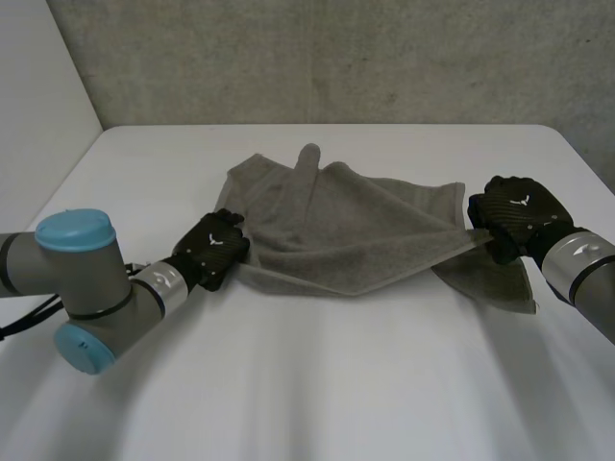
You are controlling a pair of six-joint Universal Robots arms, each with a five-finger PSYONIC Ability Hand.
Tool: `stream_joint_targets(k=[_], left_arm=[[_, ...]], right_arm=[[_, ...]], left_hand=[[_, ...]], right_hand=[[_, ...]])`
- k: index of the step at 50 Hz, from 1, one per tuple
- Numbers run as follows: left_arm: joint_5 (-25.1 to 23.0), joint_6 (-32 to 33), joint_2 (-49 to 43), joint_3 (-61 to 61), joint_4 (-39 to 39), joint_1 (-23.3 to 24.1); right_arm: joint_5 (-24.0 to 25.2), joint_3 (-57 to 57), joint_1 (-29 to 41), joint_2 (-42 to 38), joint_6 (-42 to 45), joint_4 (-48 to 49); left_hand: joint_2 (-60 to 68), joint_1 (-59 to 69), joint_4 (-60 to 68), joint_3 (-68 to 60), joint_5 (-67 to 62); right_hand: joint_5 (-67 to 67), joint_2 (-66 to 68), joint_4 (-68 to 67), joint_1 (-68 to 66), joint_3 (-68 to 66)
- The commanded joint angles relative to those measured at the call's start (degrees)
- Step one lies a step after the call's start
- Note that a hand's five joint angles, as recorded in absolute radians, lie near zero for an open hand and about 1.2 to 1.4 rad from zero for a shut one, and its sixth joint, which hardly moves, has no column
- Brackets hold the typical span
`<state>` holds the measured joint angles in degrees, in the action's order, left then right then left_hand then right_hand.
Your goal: Fold the towel.
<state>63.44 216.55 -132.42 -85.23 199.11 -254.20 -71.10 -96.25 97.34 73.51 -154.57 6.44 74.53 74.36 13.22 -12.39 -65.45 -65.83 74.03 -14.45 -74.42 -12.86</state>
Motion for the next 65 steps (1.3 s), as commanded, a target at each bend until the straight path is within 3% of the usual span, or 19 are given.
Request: stream_joint_targets(k=[1,14,22,27,36,41,43,49,51,52,54,55,56,57,59,60,62,65], left_arm=[[-0.25,-3.5,4.79,-0.47,-0.21,-0.5],[0.19,-5.88,13.24,-6.09,-0.65,-4.55],[-0.07,-6.14,23.79,-12.42,-3.03,-7.71],[-0.34,-8.51,31.86,-15.49,-8.02,-9.46],[-0.25,-11.33,34.43,-16.55,-12.52,-10.79],[0.02,-10.89,32.84,-15.23,-12.34,-10.96],[0.28,-10.89,29.17,-11.65,-12.26,-10.35],[1.33,-10.98,22.03,-2.31,-12.25,-9.64],[3.43,-10.98,17.05,7.13,-12.17,-7.46],[3.44,-10.98,17.02,7.18,-12.17,-7.45],[6.07,-10.71,12.39,18.11,-10.68,-4.82],[6.08,-10.71,12.36,18.16,-10.67,-4.81],[7.21,-10.71,11.06,23.73,-8.5,-4.03],[7.22,-10.71,11.05,23.79,-8.48,-4.02],[8.71,-10.97,10.87,32.36,-0.87,-3.58],[8.72,-10.98,10.87,32.4,-0.83,-3.58],[9.42,-11.15,12.7,37.22,6.61,-3.14],[9.33,-11.33,14.47,38.91,8.58,-2.79]], right_arm=[[0.0,-0.34,0.04,0.14,-0.12,-0.29],[0.79,0.01,-1.01,3.92,2.43,-9.34],[1.32,-2.36,-4.0,9.54,9.64,-14.97],[4.47,-4.03,-4.35,13.49,10.61,-18.04],[7.91,-3.15,-4.18,15.17,11.49,-20.15],[8.0,-0.6,-4.0,10.77,17.02,-20.33],[6.69,3.68,-3.21,5.18,22.45,-20.33],[2.11,15.13,-0.4,-3.38,24.84,-20.15],[-2.35,26.49,2.66,-9.68,25.46,-19.63],[-2.37,26.55,2.68,-9.71,25.46,-19.63],[-5.35,41.41,5.04,-14.95,26.25,-17.88],[-5.36,41.5,5.05,-14.98,26.25,-17.87],[-6.49,50.02,5.83,-17.24,26.77,-15.87],[-6.5,50.11,5.84,-17.26,26.78,-15.85],[-7.03,65.16,6.28,-19.54,25.56,-8.6],[-7.03,65.23,6.28,-19.55,25.55,-8.55],[-7.91,72.5,7.42,-18.94,22.93,-1.03],[-7.56,72.52,7.95,-17.7,21.07,0.94]], left_hand=[[5.47,5.64,-3.22,2.39,-4.55],[5.47,5.64,-3.22,2.39,-4.55],[5.47,5.64,-3.22,2.39,-4.55],[5.47,5.64,-3.22,2.39,-4.55],[5.47,5.64,-3.22,2.39,-4.55],[5.47,5.64,-3.22,2.39,-4.55],[5.47,5.64,-3.22,2.39,-4.55],[5.47,5.64,-3.22,2.39,-4.55],[5.47,5.64,-3.22,2.39,-4.55],[5.47,5.64,-3.22,2.39,-4.55],[5.47,5.64,-3.22,2.39,-4.55],[5.47,5.64,-3.22,2.39,-4.55],[5.47,5.64,-3.22,2.39,-4.55],[5.47,5.64,-3.22,2.39,-4.55],[5.47,5.64,-3.22,2.39,-4.55],[5.47,5.64,-3.22,2.39,-4.55],[5.47,5.64,-3.22,2.39,-4.55],[5.47,5.64,-3.22,2.39,-4.55]], right_hand=[[-4.17,5.97,4.45,-5.58,2.86],[-4.17,5.97,4.45,-5.58,2.86],[-4.17,5.97,4.45,-5.58,2.86],[-4.17,5.97,4.45,-5.58,2.86],[-4.17,5.97,4.45,-5.58,2.86],[-4.17,5.97,4.45,-5.58,2.86],[-4.17,5.97,4.45,-5.58,2.86],[-4.17,5.97,4.45,-5.58,2.86],[-4.17,5.97,4.45,-5.58,2.86],[-4.17,5.97,4.45,-5.58,2.86],[-4.17,5.97,4.45,-5.58,2.86],[-4.17,5.97,4.45,-5.58,2.86],[-4.17,5.97,4.45,-5.58,2.86],[-4.17,5.97,4.45,-5.58,2.86],[-4.17,5.97,4.45,-5.58,2.86],[-4.17,5.97,4.45,-5.58,2.86],[-4.17,5.97,4.45,-5.58,2.86],[-4.17,5.97,4.45,-5.58,2.86]])
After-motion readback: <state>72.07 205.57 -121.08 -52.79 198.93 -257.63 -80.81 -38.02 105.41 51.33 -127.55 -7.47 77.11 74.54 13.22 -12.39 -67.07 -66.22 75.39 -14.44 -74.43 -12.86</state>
